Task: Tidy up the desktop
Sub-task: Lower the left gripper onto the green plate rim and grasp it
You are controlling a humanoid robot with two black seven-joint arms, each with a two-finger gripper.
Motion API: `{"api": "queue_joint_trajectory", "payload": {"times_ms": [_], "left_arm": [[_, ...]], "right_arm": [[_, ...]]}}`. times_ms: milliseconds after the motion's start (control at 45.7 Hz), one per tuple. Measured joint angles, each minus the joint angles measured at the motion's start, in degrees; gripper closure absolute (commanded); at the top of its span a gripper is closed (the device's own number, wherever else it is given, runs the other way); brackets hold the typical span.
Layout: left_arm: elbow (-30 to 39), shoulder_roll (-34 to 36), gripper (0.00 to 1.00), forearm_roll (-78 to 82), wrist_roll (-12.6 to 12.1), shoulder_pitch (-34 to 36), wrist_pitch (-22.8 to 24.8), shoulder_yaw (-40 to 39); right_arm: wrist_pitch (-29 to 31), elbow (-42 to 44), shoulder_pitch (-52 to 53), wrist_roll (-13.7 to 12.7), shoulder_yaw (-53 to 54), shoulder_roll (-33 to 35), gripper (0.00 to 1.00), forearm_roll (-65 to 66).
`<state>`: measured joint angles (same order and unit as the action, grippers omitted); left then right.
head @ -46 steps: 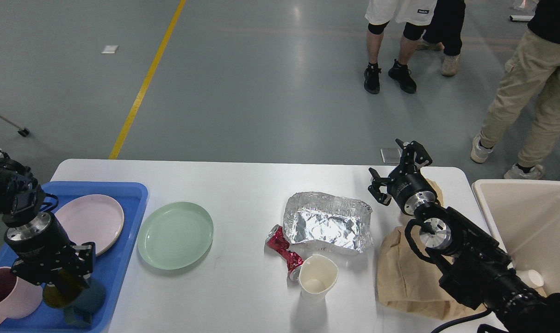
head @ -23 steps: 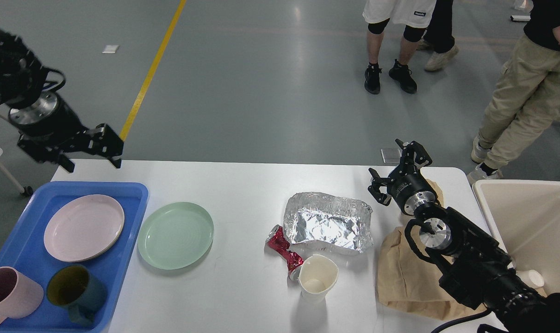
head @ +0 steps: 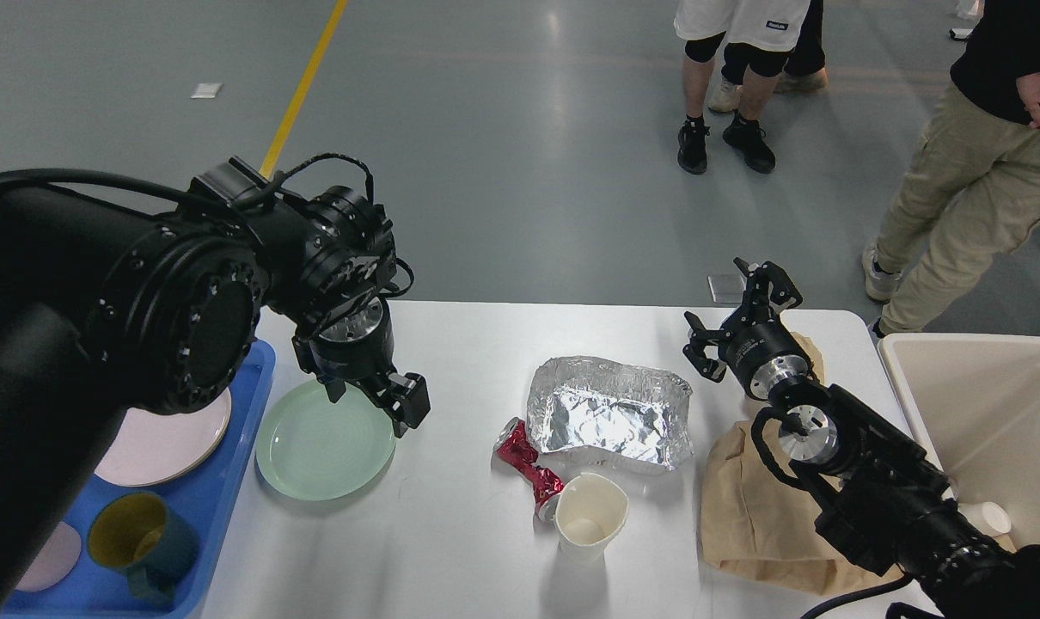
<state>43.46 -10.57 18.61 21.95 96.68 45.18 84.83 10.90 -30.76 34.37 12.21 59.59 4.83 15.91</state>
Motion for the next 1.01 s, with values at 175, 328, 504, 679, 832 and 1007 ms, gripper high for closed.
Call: {"api": "queue_joint_trajectory", "payload": {"times_ms": [175,328,504,679,832,1007], "left_arm": [[-3.7,0.3,0.07,0.2,-1.8,-5.7,-3.6,-1.2],[-6.5,0.7,0.07,-0.5,-3.4,-10.1,-6.5,-2.1],[-8.4,1.6,0.07,-3.6,-5.8,-14.3,-12.1,-2.6],[-9.7,3.5,0.07,-7.1,-12.5,-17.9,-17.5,-2.8],[-9.8,3.7,0.07,-8.4,-16.6,-20.1,-21.3,-3.4],[-9.9,3.8,0.07,-8.6,-17.5,-21.0,-22.1,-5.0]], "right_arm": [[0.0,0.0,0.0,0.0,0.0,0.0,0.0,0.0],[0.0,0.0,0.0,0.0,0.0,0.0,0.0,0.0],[0.0,0.0,0.0,0.0,0.0,0.0,0.0,0.0],[0.0,0.0,0.0,0.0,0.0,0.0,0.0,0.0],[0.0,0.0,0.0,0.0,0.0,0.0,0.0,0.0],[0.0,0.0,0.0,0.0,0.0,0.0,0.0,0.0]]}}
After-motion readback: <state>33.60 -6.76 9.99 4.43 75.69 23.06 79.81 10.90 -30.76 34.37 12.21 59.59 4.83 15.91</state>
